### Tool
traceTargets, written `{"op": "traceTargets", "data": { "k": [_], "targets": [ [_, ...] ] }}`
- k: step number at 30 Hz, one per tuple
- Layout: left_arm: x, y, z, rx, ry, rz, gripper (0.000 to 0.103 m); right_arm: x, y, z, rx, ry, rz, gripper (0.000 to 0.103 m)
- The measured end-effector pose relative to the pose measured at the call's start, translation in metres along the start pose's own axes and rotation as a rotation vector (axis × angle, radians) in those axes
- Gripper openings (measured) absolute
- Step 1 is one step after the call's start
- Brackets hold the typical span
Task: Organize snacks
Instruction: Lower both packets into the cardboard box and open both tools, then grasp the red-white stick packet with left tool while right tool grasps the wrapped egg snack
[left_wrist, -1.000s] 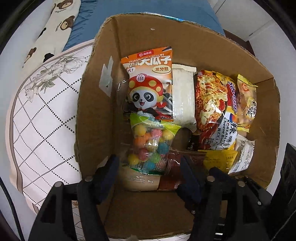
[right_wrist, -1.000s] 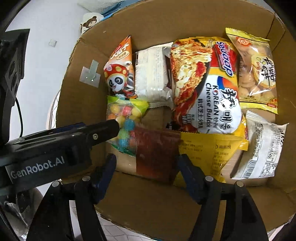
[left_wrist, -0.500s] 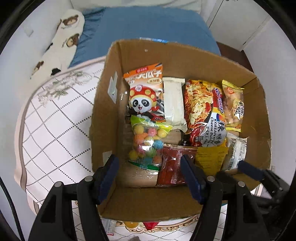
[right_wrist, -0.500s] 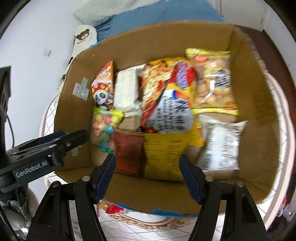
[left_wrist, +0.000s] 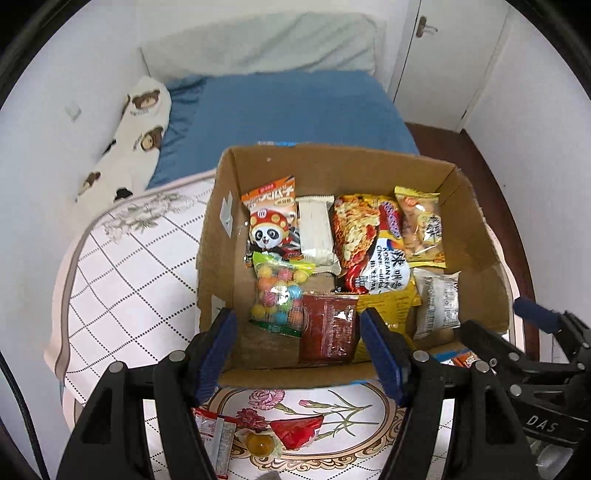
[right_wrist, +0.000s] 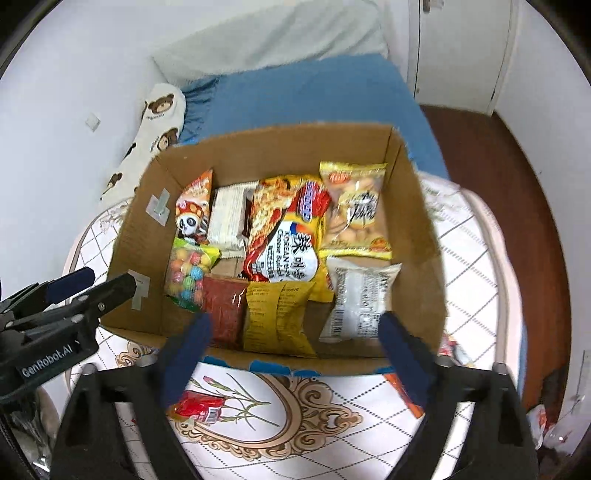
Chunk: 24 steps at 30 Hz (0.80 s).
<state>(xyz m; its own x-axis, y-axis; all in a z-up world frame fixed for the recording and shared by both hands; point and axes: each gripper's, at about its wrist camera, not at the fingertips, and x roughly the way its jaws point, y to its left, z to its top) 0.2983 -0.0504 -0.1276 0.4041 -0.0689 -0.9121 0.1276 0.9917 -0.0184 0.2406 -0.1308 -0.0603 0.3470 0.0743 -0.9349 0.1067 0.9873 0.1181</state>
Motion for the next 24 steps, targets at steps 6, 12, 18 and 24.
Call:
{"op": "traceTargets", "data": {
  "k": [6,12,18,24],
  "targets": [
    [-0.027,-0.005,-0.013,-0.003,-0.092,0.013,0.093,-0.034,0.002,-0.011,-0.013,-0.081,-0.031,0.097],
    [-0.044,-0.005,-0.024,-0.032,-0.123,-0.011,0.093,-0.057,-0.002,-0.023,-0.002,-0.122,-0.044,0.097],
    [-0.048,0.025,-0.063,-0.078,-0.123,0.028,0.093,-0.043,-0.011,-0.048,0.044,-0.05,0.022,0.098],
    [-0.005,0.082,-0.13,-0.111,0.042,0.147,0.093,0.014,-0.002,-0.099,0.086,0.108,0.126,0.085]
  ]
}}
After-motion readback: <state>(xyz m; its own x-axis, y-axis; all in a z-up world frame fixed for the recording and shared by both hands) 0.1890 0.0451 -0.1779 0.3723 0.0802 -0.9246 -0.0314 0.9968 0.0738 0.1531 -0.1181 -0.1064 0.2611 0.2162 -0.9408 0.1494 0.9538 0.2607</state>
